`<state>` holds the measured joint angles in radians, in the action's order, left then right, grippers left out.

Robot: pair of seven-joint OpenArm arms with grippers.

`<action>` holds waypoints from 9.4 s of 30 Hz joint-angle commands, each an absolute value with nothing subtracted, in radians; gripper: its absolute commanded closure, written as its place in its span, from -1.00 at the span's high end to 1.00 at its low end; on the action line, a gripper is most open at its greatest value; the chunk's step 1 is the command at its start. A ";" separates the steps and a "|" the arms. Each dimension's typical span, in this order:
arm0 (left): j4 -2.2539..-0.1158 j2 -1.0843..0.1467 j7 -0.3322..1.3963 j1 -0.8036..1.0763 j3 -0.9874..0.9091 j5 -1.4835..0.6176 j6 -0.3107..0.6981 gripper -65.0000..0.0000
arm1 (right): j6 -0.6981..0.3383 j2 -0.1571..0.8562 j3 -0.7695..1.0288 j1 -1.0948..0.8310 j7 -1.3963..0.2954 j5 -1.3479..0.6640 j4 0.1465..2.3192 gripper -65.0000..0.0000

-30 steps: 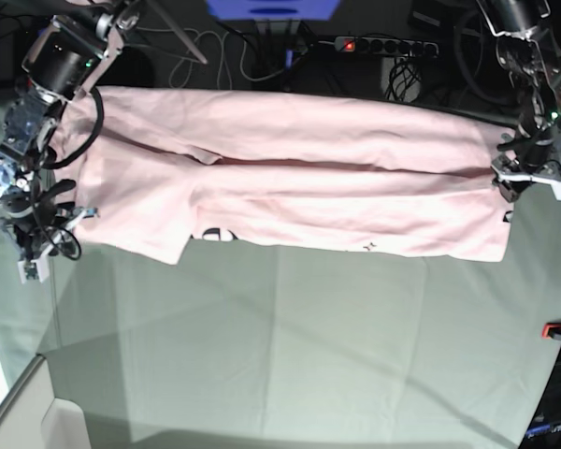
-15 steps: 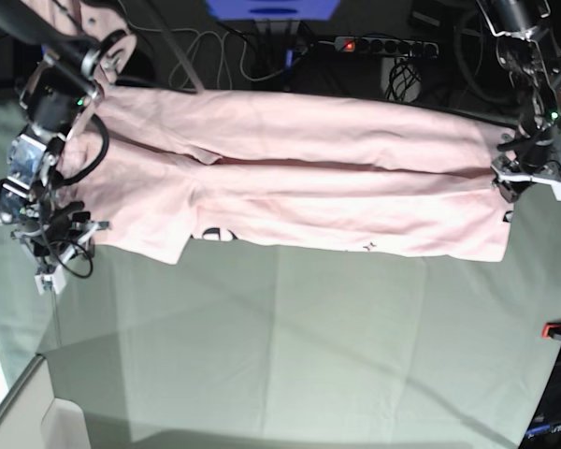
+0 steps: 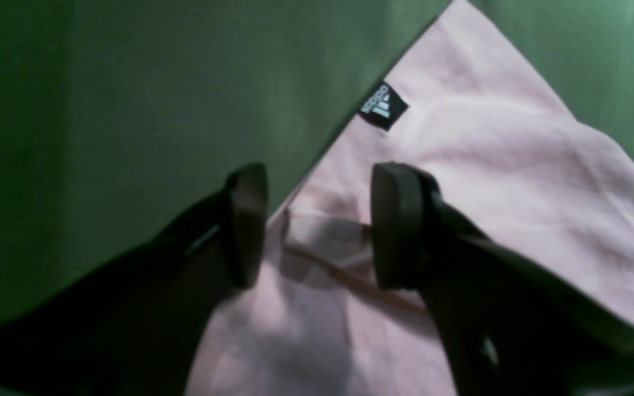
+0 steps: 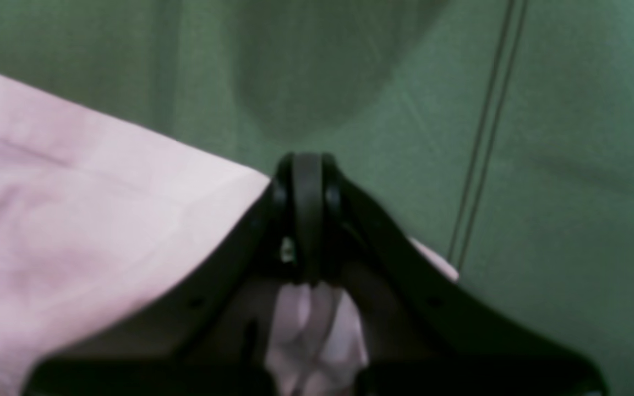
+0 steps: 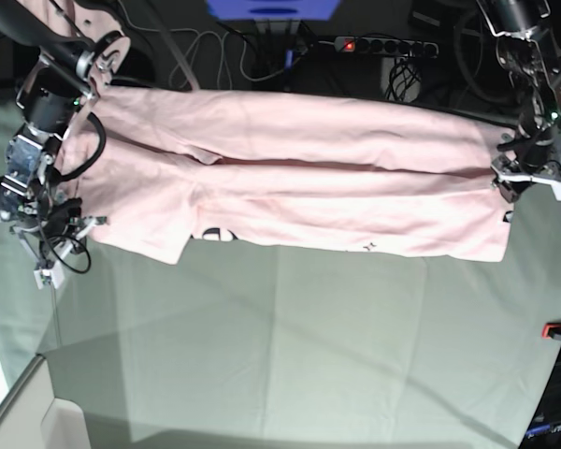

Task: Layout the t-shirt on the table in an organized manner, then fold the t-shirt properly
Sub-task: 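Pull the folded shirt taut between both grippers and smooth it, then grasp the strip's end with the left gripper, right gripper holding the other end, then lift the strip end with the left gripper and fold it toward the right gripper, then lay the folded end down, open the left gripper and raise it, then grasp the strip's other end with the right gripper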

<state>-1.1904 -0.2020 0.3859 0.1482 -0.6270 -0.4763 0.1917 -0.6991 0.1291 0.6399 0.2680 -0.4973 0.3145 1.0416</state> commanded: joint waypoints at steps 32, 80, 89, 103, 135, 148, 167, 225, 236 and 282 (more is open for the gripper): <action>-1.210 -0.223 0.367 0.134 -0.731 -0.484 0.208 -0.08 | -0.698 -0.070 0.739 -0.085 -0.513 0.223 1.699 -1.00; -1.405 -0.229 0.369 0.191 -0.794 -0.518 0.213 0.59 | -0.698 -0.120 0.923 -0.140 -0.513 0.162 1.636 -0.06; -1.214 -0.262 0.367 0.139 -0.645 -0.510 0.213 0.59 | -0.698 -0.153 0.935 -0.145 -0.515 0.162 1.705 0.13; -1.104 -0.309 0.361 0.085 -0.495 -0.509 0.213 0.58 | -0.698 -0.153 0.932 -0.148 -0.515 0.162 1.701 0.13; -1.351 -0.297 0.369 0.199 -0.447 -0.515 0.213 -1.00 | -0.698 -0.153 0.931 -0.147 -0.515 0.163 1.705 0.13; -1.767 -0.220 0.367 0.363 -0.209 -0.507 0.197 -1.00 | -0.698 -0.153 0.938 -0.147 -0.515 0.163 1.707 0.13; -1.662 0.004 0.366 0.252 0.423 0.016 -0.019 -1.00 | -0.698 -0.153 0.938 -0.147 -0.515 0.165 1.707 0.13; -1.673 -0.151 0.456 0.249 0.621 0.021 -0.010 -1.00 | -0.698 -0.153 0.938 -0.136 -0.515 0.166 1.707 0.13; -1.817 -0.156 0.460 0.265 0.547 0.019 -0.010 -1.00 | -0.698 -0.154 0.937 -0.143 -0.515 0.166 1.707 0.13; -1.787 -0.321 0.452 0.358 0.392 0.019 -0.010 -1.00 | -0.698 0.044 0.921 0.039 -0.604 0.168 1.303 0.49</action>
